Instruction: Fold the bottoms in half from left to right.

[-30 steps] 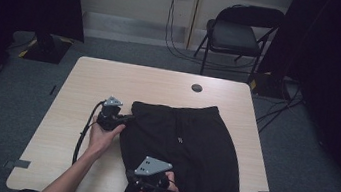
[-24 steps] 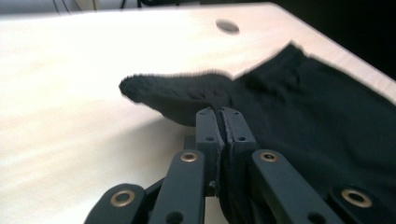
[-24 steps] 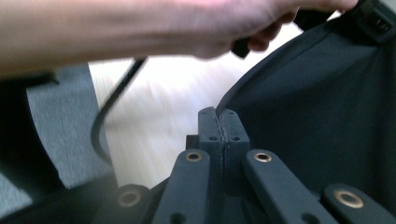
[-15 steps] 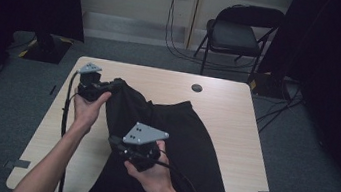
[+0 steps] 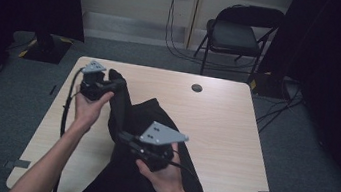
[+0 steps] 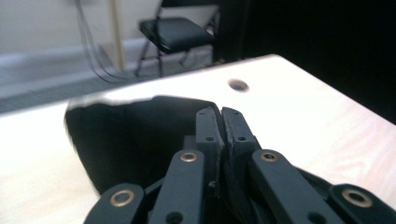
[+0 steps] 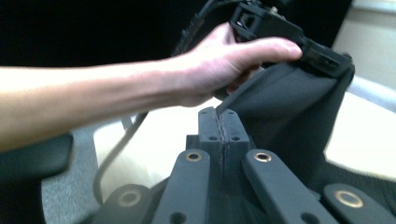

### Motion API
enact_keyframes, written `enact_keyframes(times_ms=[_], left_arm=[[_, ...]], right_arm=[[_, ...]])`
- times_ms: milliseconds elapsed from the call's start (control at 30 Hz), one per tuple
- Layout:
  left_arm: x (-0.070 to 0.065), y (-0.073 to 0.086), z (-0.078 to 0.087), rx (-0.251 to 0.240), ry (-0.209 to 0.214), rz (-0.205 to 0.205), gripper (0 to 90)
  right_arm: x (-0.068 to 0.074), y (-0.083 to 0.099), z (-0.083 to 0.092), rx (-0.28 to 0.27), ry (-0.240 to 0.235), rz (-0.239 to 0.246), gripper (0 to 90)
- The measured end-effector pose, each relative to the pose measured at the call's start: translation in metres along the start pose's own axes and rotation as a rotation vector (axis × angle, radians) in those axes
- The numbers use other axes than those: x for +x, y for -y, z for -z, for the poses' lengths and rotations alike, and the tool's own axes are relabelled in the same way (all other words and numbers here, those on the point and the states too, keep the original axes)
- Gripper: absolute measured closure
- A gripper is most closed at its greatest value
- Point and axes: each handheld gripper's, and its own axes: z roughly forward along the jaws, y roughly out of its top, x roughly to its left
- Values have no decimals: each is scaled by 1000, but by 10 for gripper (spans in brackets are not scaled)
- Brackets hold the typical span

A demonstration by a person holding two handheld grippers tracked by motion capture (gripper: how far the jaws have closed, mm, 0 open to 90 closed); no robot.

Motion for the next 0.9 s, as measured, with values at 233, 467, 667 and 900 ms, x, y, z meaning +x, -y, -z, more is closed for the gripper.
enact_keyframes(times_ms=[233, 467, 667, 900], left_arm=[[-38, 4, -52, 74, 62, -51, 861], [-53, 33, -102, 179, 67, -50, 807], [-55, 30, -88, 153, 94, -66, 563], [-45, 53, -34, 188, 100, -127, 590]], right_arm=[[-27, 56, 51, 34, 106, -101, 900], [-57, 107, 70, 163, 205, -166, 900], [-83, 129, 74, 247, 264, -206, 900], [-93, 143, 84, 321, 312, -187, 899]])
